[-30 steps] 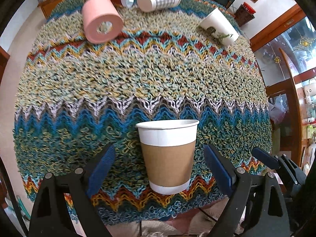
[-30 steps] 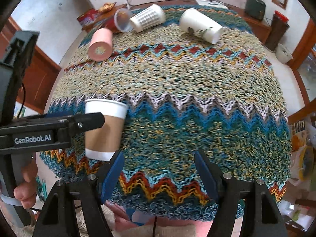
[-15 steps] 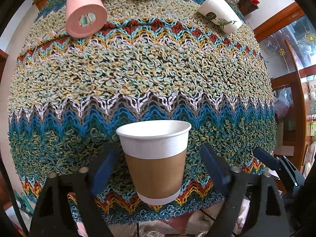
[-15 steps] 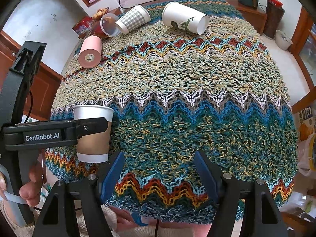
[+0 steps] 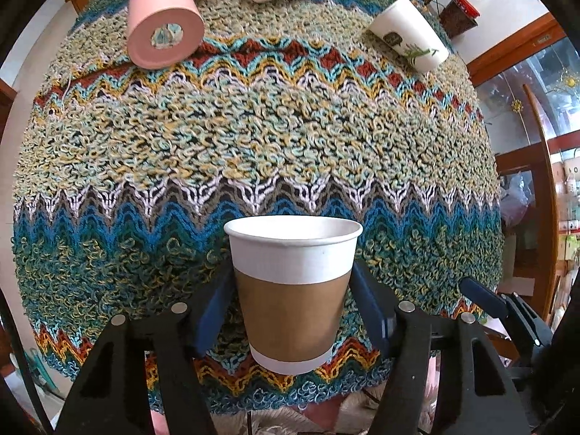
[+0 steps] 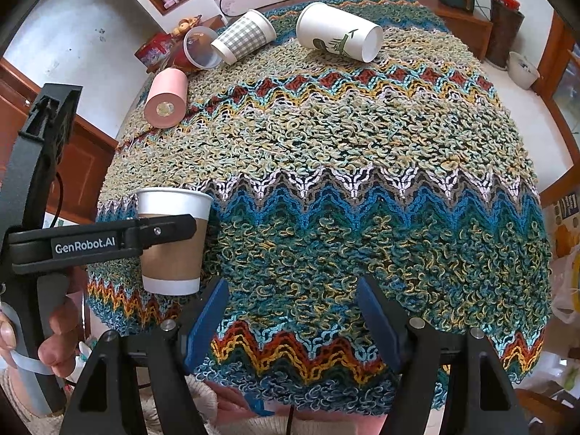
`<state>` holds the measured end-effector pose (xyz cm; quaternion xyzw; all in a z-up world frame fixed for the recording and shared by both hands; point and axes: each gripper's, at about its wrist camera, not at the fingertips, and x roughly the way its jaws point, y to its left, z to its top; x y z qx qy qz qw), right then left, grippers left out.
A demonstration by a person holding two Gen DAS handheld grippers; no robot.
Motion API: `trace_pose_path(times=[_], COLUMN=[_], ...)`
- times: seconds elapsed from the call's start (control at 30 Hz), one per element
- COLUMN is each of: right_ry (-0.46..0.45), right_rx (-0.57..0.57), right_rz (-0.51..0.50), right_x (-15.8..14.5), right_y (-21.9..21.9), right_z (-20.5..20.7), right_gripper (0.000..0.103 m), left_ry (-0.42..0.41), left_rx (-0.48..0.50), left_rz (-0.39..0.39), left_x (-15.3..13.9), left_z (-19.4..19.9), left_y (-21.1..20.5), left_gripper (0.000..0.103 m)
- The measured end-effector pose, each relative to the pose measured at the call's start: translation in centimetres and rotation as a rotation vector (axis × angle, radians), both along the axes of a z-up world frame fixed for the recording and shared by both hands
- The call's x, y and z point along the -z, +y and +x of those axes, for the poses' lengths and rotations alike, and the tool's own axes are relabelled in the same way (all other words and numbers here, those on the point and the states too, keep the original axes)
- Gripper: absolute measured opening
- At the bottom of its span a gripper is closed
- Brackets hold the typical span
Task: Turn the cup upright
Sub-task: 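Carry the upright cup with the right gripper and lower it toward the blanket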
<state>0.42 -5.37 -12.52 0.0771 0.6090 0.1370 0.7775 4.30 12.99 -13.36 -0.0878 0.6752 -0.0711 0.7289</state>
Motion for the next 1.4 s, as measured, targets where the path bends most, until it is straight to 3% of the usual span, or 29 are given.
trace_pose_path(times=[0.2, 0.37, 0.6, 0.7, 1.2, 1.4], right_ry=[-0.008, -0.019, -0.067, -0.075, -0.079, -0.141], right_rx=[0.011, 0.033, 0.071, 0.060, 0.053, 0.041], right_rz=[-0.007, -0.032, -0.106, -0.120, -0.152, -0.209], right_x=[-0.1, -0.1, -0.2, 0.0, 0.4, -0.4], right_y=[-0.2, -0.4, -0.5, 0.0, 0.4, 1.2], right_z=[0.1, 0.1, 0.1, 0.1, -0.9, -1.7], right_gripper=[0.074, 0.074, 0.074, 0.074, 0.074, 0.074], left_ry=[-0.113, -0.281, -0.513, -0.599, -0.653, -0.650], left_rx=[-0.027, -0.020, -0.005, 0.016, 0.042, 0.047], left_rz=[-0.012, 0.028, -0.003, 0.033, 0.069, 0.081], left_x=[-1.2, -2.4, -2.5, -2.3, -1.4, -1.5], left_z=[0.3, 0.2, -0.9, -1.5, -4.0, -4.8], left_y=[0.4, 0.2, -0.4, -0.8, -0.7, -1.1], left_gripper=[0.068, 0.068, 0.068, 0.068, 0.068, 0.068])
